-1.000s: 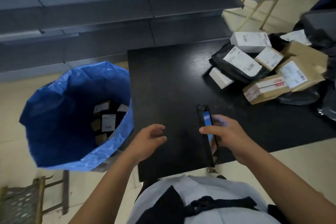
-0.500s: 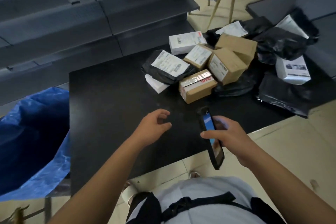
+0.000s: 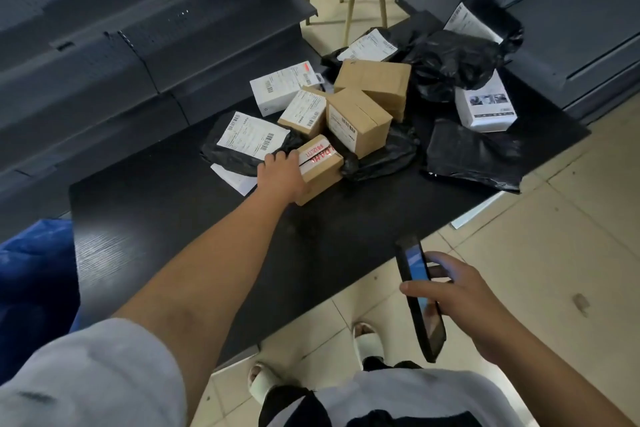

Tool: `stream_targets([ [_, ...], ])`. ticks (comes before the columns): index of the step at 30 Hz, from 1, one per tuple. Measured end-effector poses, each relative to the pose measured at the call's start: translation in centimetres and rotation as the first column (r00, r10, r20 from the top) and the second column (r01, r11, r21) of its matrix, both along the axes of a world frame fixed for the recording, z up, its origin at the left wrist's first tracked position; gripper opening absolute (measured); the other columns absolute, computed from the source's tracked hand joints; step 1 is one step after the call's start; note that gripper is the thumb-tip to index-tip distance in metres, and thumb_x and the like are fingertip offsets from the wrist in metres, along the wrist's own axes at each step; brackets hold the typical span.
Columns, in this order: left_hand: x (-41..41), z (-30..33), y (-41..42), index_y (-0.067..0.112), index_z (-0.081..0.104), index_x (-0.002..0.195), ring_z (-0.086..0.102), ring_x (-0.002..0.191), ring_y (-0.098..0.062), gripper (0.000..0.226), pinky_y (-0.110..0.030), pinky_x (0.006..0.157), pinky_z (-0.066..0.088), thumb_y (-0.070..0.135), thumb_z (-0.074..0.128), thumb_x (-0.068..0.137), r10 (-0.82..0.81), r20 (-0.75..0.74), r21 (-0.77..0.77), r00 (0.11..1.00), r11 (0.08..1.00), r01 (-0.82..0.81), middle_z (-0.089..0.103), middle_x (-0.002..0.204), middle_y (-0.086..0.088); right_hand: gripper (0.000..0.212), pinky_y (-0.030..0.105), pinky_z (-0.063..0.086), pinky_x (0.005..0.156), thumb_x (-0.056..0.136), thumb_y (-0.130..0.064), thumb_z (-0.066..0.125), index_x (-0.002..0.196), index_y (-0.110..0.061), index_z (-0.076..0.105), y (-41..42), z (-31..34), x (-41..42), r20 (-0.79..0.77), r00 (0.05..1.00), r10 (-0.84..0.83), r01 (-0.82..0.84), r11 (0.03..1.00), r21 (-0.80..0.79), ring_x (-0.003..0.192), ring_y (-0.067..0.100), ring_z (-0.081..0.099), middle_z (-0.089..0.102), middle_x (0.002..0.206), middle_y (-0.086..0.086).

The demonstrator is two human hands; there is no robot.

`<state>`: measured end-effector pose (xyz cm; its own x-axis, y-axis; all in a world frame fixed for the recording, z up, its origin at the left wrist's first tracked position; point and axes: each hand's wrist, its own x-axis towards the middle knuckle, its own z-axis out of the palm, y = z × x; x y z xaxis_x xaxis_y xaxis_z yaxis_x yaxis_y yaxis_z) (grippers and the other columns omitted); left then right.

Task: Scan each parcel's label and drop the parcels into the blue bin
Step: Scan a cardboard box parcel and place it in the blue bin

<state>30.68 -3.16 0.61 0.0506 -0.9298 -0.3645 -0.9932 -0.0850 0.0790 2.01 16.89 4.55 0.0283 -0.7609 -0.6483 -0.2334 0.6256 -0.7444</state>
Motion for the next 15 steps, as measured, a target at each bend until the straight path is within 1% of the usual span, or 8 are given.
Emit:
stream_targets([
  [1, 0.0, -0.3, 0.0, 0.022, 0.032, 0.150, 0.039, 0.133, -0.034, 0.081, -0.051, 0.110, 0.033, 0.041, 0.074, 0.083, 0.000, 0.009, -0.015, 1.000, 1.000, 0.000, 0.045, 0.144, -0.011, 0.051, 0.038, 0.052, 0.085, 0.076, -0.031, 0.089, 0.116, -0.036, 0.058, 0.2, -0.1, -0.2, 0.002, 1.000, -0.011, 0.011, 1.000, -0.001, 0.103, 0.014, 0.060, 0.062, 0.118, -0.005],
  [2, 0.0, -0.5, 0.1, 0.023, 0.032, 0.150, 0.039, 0.133, -0.034, 0.081, -0.051, 0.110, 0.033, 0.041, 0.074, 0.083, -0.004, 0.013, -0.031, 1.000, 1.000, 0.004, 0.045, 0.144, -0.010, 0.051, 0.040, 0.052, 0.089, 0.078, -0.028, 0.087, 0.119, -0.036, 0.057, 0.3, -0.2, -0.4, -0.006, 1.000, -0.018, 0.018, 1.000, -0.002, 0.105, 0.015, 0.059, 0.061, 0.119, -0.005],
  [4, 0.2, -0.8, 0.7, 0.024, 0.032, 0.149, 0.039, 0.134, -0.033, 0.080, -0.050, 0.111, 0.032, 0.038, 0.075, 0.083, -0.017, 0.018, -0.062, 1.000, 0.998, 0.018, 0.046, 0.145, -0.010, 0.055, 0.042, 0.052, 0.093, 0.080, -0.027, 0.085, 0.127, -0.032, 0.057, 0.4, -0.4, -0.7, -0.032, 0.999, -0.021, 0.021, 1.000, 0.005, 0.110, 0.020, 0.060, 0.061, 0.122, -0.001],
  [6, 0.5, -0.9, 1.8, 0.030, 0.032, 0.150, 0.039, 0.134, -0.033, 0.077, -0.048, 0.112, 0.031, 0.040, 0.074, 0.085, -0.034, 0.018, -0.072, 0.999, 0.997, 0.036, 0.046, 0.144, -0.011, 0.057, 0.041, 0.054, 0.089, 0.081, -0.026, 0.085, 0.132, -0.027, 0.058, 0.2, -0.3, -0.6, -0.035, 0.999, -0.014, 0.014, 1.000, 0.001, 0.112, 0.025, 0.061, 0.062, 0.124, 0.003],
  [8, 0.7, -0.8, 3.7, 0.040, 0.027, 0.153, 0.037, 0.135, -0.034, 0.074, -0.047, 0.113, 0.029, 0.045, 0.066, 0.091, -0.068, 0.032, -0.056, 0.997, 0.996, 0.069, 0.042, 0.146, -0.013, 0.058, 0.037, 0.054, 0.083, 0.082, -0.025, 0.084, 0.134, -0.025, 0.059, -0.3, -0.2, -0.2, -0.029, 1.000, -0.004, 0.004, 1.000, -0.014, 0.110, 0.025, 0.062, 0.063, 0.124, 0.005],
  [11, 1.0, -0.7, 7.8, 0.050, 0.018, 0.155, 0.035, 0.135, -0.035, 0.069, -0.046, 0.114, 0.026, 0.047, 0.056, 0.097, -0.091, 0.050, -0.023, 0.995, 0.995, 0.092, 0.035, 0.149, -0.015, 0.061, 0.036, 0.054, 0.081, 0.083, -0.025, 0.083, 0.137, -0.023, 0.057, -1.3, 0.1, 0.8, -0.001, 1.000, 0.027, -0.027, 0.999, -0.032, 0.111, 0.024, 0.061, 0.062, 0.126, 0.005],
  [13, 1.7, -0.7, 10.6, 0.054, 0.016, 0.154, 0.033, 0.136, -0.035, 0.066, -0.047, 0.115, 0.024, 0.047, 0.052, 0.099, -0.070, 0.026, 0.003, 0.997, 0.998, 0.070, 0.031, 0.151, -0.015, 0.063, 0.034, 0.054, 0.079, 0.083, -0.024, 0.084, 0.139, -0.021, 0.056, -2.0, 0.2, 1.8, 0.021, 0.998, 0.059, -0.058, 0.998, -0.038, 0.111, 0.023, 0.062, 0.063, 0.126, 0.004],
  [15, 2.8, -0.3, 13.1, 0.057, 0.018, 0.152, 0.029, 0.140, -0.035, 0.065, -0.049, 0.117, 0.021, 0.047, 0.053, 0.099, 0.005, -0.052, 0.047, 0.999, 0.999, -0.003, 0.027, 0.154, -0.013, 0.067, 0.033, 0.055, 0.077, 0.081, -0.026, 0.085, 0.141, -0.019, 0.054, -2.7, 0.3, 2.9, 0.051, 0.994, 0.095, -0.094, 0.995, -0.036, 0.111, 0.023, 0.063, 0.064, 0.129, 0.004],
])
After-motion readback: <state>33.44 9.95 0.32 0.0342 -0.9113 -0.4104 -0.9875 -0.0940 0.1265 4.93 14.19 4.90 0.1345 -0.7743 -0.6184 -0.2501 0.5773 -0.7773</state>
